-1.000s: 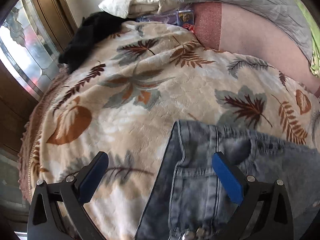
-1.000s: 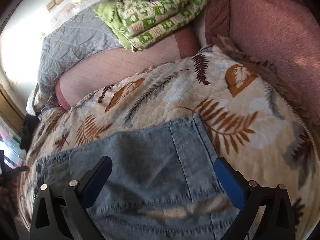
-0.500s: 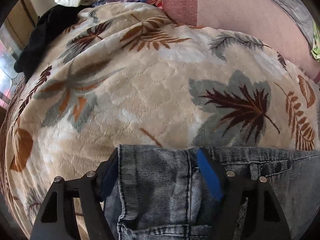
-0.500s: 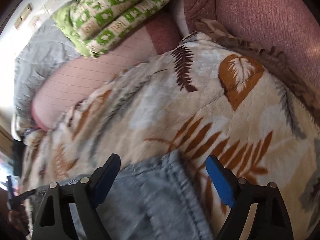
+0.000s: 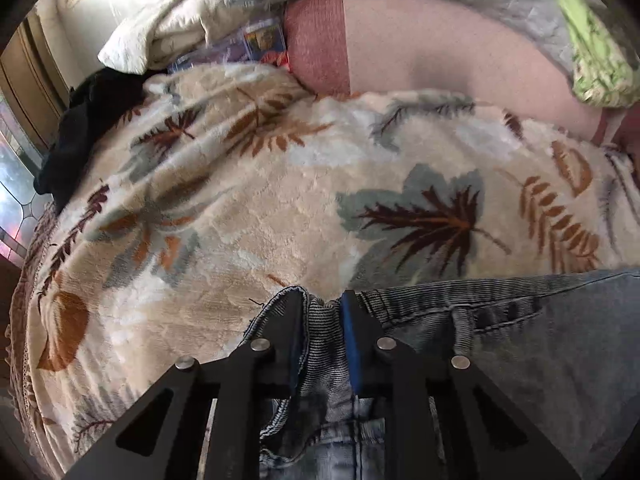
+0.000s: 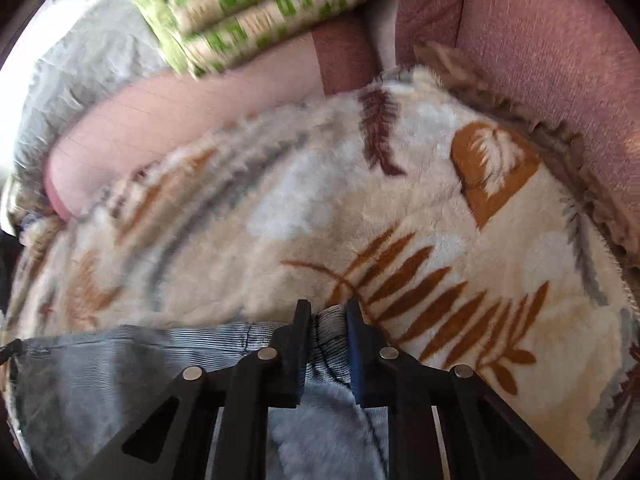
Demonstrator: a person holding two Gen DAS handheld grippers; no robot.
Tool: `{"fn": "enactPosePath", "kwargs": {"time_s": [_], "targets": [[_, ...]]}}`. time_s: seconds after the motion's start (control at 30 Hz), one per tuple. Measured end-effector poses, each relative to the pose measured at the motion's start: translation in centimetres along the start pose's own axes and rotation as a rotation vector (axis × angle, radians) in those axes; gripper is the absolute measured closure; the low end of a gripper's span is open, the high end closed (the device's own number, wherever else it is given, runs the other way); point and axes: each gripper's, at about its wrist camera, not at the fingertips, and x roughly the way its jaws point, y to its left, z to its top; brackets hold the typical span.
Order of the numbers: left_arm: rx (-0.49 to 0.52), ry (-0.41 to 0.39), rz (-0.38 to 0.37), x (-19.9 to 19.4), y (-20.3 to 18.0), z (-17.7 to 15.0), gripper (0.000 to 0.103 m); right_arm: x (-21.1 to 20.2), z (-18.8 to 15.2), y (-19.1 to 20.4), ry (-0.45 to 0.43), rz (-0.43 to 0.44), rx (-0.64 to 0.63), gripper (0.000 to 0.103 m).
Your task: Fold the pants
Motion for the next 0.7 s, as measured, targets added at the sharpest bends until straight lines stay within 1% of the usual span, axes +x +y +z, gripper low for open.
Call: {"fn": "enactPosePath", "kwargs": {"time_s": [0.1, 0.17, 0.23, 0.33, 0.37, 0.4, 0.47, 0.53, 0.63, 0.7], "targets": [[-0.011, -0.075, -0.035, -4.2, 1.1, -0.2, 0.084, -5.1, -0.2, 0.9, -0.103, 0.054, 0.006, 0.085], [-0.013, -0.119, -0.048, -7.1, 1.6, -0.7, 0.084, -8.2, -0.6, 0.5, -0.166, 0.067, 0.004, 0.085], [-0.012, -0.166, -0.061, -10.2, 2.1, -1.6, 0.084, -11.2, -1.3, -0.7, -0.221, 0.096, 0.031, 0.085], [-0.004, -0.226, -0.083, -14.3, 2.9, -4.0, 0.085, -14.6, -2.8, -3.2, -0.268, 0.143, 0.077, 0.085], [0.000, -0.235, -0.088, -15.4, 3.1, -5.1, 0.084, -15.5, -3.4, -4.0, -0.266, 0.166, 0.088, 0.085], [0.006, -0.242, -0.095, -16.6, 3.2, -6.5, 0.084, -16.4, -4.4, -5.0, -0.244, 0.186, 0.095, 0.085], [0.022, -0.252, -0.100, -18.3, 3.4, -9.3, 0.085, -17.6, -5.8, -5.9, -0.203, 0.195, 0.077, 0.085], [0.033, -0.242, -0.103, -19.4, 3.5, -12.7, 0.085, -18.8, -8.2, -6.6, -0.146, 0.182, 0.022, 0.085], [0.033, -0.193, -0.099, -19.5, 3.6, -18.0, 0.085, -20.0, -12.2, -7.8, -0.068, 0.154, -0.031, 0.085], [0.018, -0.134, -0.102, -18.5, 3.6, -21.4, 0.085, -20.6, -14.8, -8.8, -0.016, 0.148, -0.036, 0.085]]}}
